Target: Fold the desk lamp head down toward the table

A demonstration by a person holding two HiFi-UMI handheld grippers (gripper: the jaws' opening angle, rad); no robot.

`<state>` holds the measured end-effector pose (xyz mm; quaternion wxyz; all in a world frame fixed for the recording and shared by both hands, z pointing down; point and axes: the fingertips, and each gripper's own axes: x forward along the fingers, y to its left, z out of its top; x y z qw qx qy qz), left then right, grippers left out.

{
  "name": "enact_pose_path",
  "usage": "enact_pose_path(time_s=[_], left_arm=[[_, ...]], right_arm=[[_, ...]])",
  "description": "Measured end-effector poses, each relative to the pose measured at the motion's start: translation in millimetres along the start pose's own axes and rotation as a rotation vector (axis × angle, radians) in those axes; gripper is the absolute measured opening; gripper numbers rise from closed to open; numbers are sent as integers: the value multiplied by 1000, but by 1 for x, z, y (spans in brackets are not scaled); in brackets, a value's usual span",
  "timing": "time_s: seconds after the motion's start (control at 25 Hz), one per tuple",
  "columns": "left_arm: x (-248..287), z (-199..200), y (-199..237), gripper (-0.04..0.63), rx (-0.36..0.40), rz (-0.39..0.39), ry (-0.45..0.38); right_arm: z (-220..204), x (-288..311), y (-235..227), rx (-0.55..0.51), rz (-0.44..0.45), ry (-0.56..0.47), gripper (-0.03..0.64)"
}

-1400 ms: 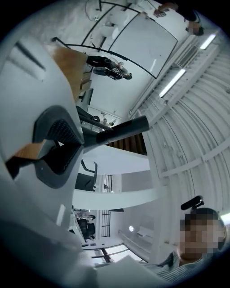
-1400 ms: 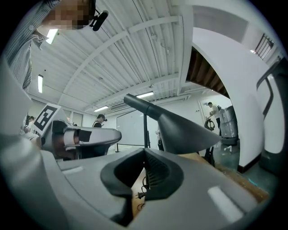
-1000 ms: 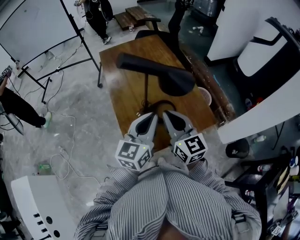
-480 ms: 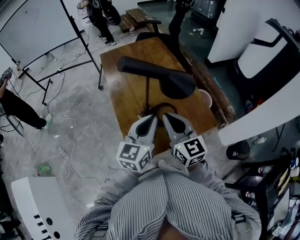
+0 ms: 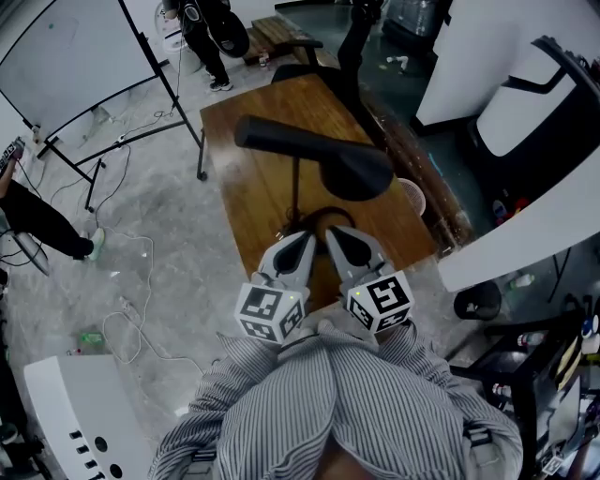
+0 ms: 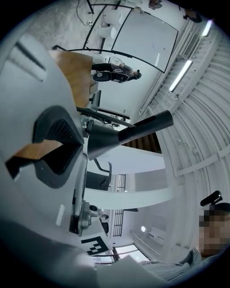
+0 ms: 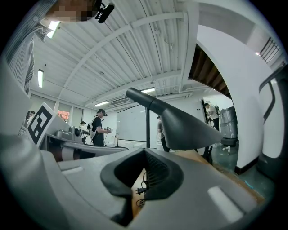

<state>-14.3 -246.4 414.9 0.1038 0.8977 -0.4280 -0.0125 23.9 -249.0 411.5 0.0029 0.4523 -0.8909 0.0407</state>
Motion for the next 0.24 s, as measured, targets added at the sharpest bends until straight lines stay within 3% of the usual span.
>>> enact_pose_path(time_s=[0.24], left_arm=[[4, -2, -1, 3, 11, -6, 7]], right_arm=[[2, 1, -1, -42, -4, 3, 0]])
